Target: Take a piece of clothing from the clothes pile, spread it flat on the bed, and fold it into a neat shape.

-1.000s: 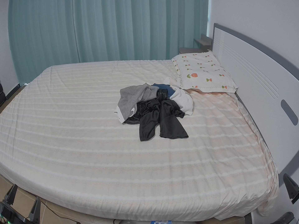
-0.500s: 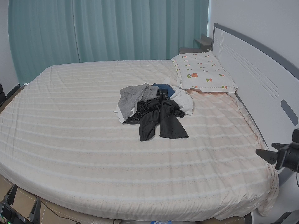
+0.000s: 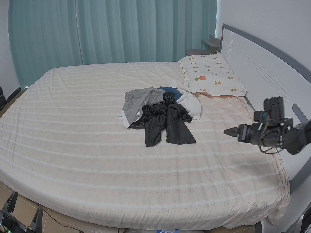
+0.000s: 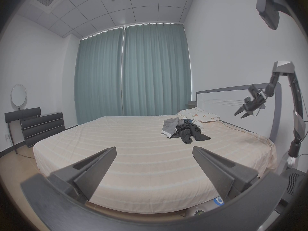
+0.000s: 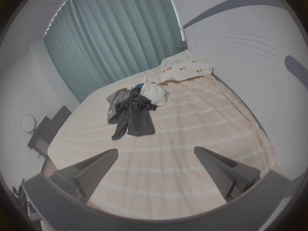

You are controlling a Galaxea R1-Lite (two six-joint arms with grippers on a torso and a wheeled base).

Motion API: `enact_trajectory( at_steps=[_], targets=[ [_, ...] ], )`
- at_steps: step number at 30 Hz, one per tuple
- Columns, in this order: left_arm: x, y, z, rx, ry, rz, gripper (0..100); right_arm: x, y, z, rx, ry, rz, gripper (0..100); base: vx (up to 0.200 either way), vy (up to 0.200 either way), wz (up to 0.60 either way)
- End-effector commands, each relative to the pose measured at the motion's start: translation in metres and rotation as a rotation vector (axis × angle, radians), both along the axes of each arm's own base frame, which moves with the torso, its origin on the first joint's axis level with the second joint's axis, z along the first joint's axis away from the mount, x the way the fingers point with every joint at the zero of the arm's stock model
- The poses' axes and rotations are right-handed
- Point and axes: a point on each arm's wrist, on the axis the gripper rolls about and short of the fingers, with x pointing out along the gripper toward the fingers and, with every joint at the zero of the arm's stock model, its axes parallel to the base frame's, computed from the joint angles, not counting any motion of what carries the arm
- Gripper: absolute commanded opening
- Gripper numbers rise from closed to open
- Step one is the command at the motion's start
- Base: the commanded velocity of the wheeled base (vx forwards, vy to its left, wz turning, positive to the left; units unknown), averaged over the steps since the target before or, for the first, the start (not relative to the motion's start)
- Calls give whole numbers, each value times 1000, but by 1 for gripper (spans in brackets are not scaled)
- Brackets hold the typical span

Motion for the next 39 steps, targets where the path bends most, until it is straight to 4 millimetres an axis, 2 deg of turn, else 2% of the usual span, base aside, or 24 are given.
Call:
enact_trajectory(
  at_steps=[1,6,10,15,20,28,35,39],
  targets=[
    [1,0,-4,9,16,-4,100,107,60,-95,20,66,-80,100,0,0,0],
    [1,0,-4,7,15,-4,100,125,74,-104,89,56,-121,100,0,0,0],
    [1,0,-4,7,15,-3,100,138,91,-119,123,51,-138,100,0,0,0],
    [1,0,-4,4,9,-1,100,152,100,-142,115,40,-176,100,0,0,0],
    [1,0,-4,-1,9,-1,100,165,106,-158,153,22,-223,100,0,0,0],
    [1,0,-4,-2,10,-1,100,174,120,-164,225,4,-238,100,0,0,0],
    [1,0,-4,-5,10,-1,100,183,122,-188,221,12,-242,100,0,0,0],
    [1,0,-4,-5,10,-1,100,193,125,-189,243,-34,-273,100,0,0,0]
  ],
)
